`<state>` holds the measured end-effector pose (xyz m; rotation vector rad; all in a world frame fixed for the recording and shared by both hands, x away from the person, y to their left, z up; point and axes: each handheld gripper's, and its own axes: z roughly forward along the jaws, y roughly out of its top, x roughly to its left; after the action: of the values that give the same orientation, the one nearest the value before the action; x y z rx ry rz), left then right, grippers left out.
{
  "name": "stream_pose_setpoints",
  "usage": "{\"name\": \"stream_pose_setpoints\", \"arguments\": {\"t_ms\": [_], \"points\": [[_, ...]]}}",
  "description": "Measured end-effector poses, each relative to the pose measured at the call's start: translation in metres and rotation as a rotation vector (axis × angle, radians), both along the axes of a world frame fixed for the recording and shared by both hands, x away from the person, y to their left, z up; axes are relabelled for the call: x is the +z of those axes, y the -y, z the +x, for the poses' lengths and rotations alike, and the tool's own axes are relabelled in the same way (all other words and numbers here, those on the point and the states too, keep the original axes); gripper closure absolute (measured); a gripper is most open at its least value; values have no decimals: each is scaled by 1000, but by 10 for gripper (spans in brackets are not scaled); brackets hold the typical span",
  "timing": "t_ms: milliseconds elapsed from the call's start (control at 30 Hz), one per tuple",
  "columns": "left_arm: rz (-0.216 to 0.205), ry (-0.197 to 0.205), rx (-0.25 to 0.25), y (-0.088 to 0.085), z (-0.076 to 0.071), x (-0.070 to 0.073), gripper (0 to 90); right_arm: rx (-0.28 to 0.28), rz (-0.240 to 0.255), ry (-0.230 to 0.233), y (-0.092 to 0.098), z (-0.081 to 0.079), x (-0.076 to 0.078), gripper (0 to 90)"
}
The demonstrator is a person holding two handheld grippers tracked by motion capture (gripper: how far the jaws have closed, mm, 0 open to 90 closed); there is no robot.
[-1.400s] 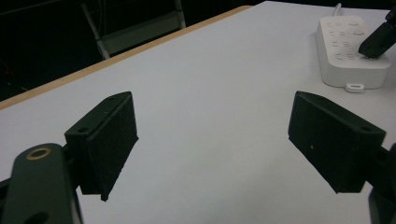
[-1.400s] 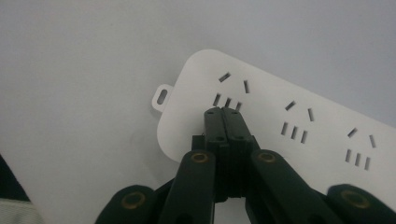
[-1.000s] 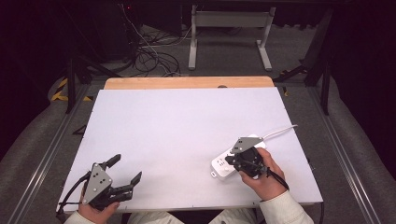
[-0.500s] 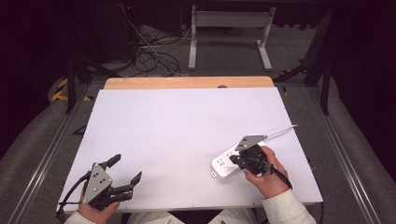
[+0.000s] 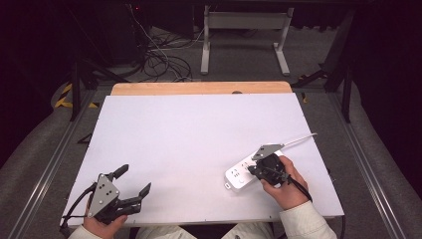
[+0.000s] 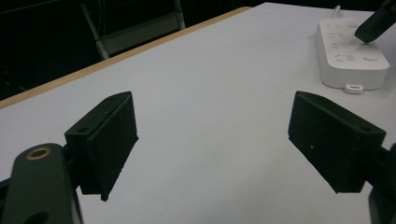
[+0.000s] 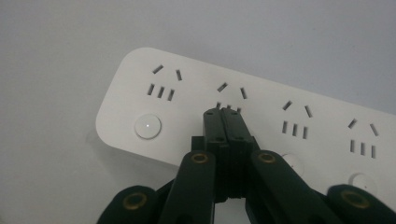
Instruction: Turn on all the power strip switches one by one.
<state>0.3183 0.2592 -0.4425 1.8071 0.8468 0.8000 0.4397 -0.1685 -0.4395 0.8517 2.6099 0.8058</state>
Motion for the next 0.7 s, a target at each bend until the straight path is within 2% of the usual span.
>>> {"name": "stream_pose_setpoints", "arguments": {"t_ms": [233,467,500,567,700], "points": [[0,0,1,0,0,0,160,-9,-22,2,0,0,-2,900],[6,3,1,0,0,0,160,-19,-22,-14,0,2,-3,900],[0,1,1,0,0,0,160,-22,-26,-12,0,2,-3,900],[4,5,2,0,0,0,160,-47,-69,18,0,1,-3,900],[3,3,1,1,0,0,160,-42,-39,2,3,3,-4,900]]}}
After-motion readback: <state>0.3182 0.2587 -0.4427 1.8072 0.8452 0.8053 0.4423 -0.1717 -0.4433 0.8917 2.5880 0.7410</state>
